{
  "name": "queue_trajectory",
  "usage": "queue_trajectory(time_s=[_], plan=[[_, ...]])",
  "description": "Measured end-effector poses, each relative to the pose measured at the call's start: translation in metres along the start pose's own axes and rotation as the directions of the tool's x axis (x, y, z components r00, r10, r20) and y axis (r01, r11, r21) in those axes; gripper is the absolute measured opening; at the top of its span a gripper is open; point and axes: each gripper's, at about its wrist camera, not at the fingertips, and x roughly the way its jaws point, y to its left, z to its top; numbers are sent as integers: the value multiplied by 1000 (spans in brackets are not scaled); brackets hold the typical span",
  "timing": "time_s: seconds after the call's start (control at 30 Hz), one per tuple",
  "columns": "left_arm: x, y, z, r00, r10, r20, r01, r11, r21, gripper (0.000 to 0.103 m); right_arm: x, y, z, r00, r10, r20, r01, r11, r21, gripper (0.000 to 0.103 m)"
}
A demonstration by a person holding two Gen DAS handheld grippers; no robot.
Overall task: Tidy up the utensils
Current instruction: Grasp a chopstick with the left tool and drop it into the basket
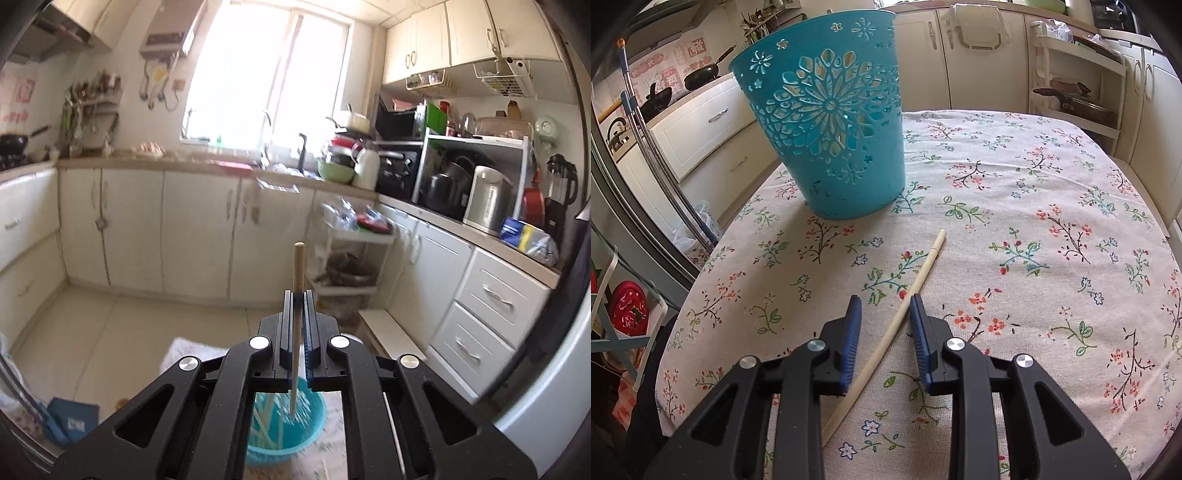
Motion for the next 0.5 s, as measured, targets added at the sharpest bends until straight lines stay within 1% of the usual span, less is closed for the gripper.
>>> queue_trajectory(time_s=[0.07, 0.2, 0.27, 0.3, 0.33, 0.4, 0.47, 0.5], plan=[[11, -3, -3, 1000, 24, 8, -24, 999, 20, 4, 0, 1, 0, 1000, 0, 0, 0, 1000, 1, 28], [44, -2, -24, 997, 70, -42, -68, 997, 43, 5, 0, 0, 0, 1000, 0, 0, 0, 1000, 2, 28], [67, 2, -45, 988, 96, -118, -91, 995, 51, 5, 0, 0, 0, 1000, 0, 1, 0, 1000, 2, 28], [73, 4, -53, 985, 103, -140, -96, 994, 50, 5, 0, 0, 0, 1000, 1, 0, -1, 1000, 2, 28], [80, 6, -63, 978, 123, -171, -116, 992, 52, 5, 0, 0, 0, 1000, 1, 1, -1, 1000, 2, 28], [85, 10, -77, 969, 142, -204, -132, 989, 60, 5, 0, 0, 0, 1000, 1, 1, -1, 1000, 2, 28], [84, 13, -88, 961, 167, -221, -157, 986, 61, 11, 0, 1, 0, 1000, 0, 1, 0, 1000, 0, 29], [83, 15, -91, 959, 174, -223, -165, 985, 58, 17, 0, 1, 0, 1000, 0, 0, 0, 1000, -2, 29]])
